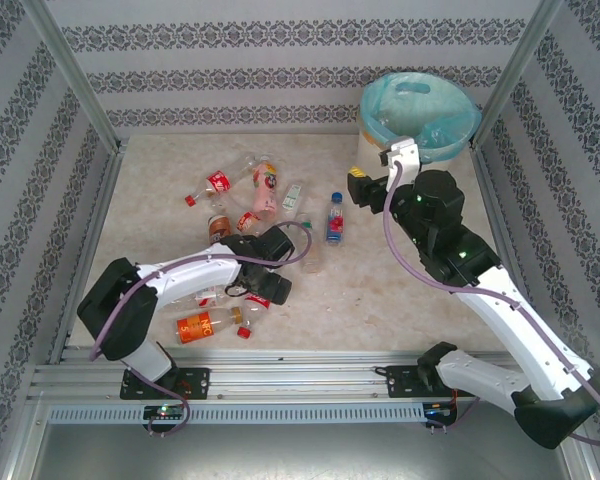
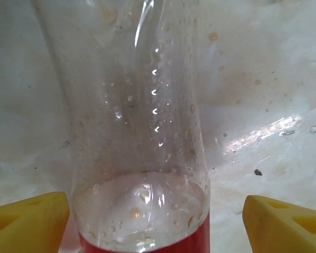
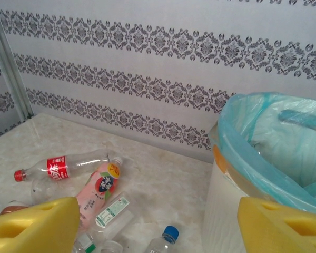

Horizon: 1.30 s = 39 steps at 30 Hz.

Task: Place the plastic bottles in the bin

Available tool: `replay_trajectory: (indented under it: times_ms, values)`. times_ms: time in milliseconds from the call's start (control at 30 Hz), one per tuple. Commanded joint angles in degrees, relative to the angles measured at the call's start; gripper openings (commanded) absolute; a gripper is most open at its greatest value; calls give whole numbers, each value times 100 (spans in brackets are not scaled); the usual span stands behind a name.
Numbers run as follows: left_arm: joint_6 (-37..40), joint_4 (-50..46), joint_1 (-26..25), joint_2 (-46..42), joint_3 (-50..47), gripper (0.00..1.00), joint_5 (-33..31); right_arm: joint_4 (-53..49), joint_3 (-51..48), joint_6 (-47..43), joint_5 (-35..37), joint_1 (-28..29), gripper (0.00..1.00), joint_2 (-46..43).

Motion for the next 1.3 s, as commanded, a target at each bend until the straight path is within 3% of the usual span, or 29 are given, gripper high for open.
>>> replay_trajectory:
  times_ms: [0, 633, 1067, 1267]
  values:
    - [20, -46, 76, 197, -124, 83, 200, 149, 198, 133, -36, 88, 78, 41]
    - [243, -22, 76, 268, 78, 65, 281, 66, 119, 151, 89, 105, 78, -164]
    - [894, -341, 70, -1733, 109, 65, 691, 113, 222, 202, 3, 166, 78, -199]
    - [1285, 1, 73, -2376, 244, 64, 695, 309, 218, 267, -546, 176, 78, -191]
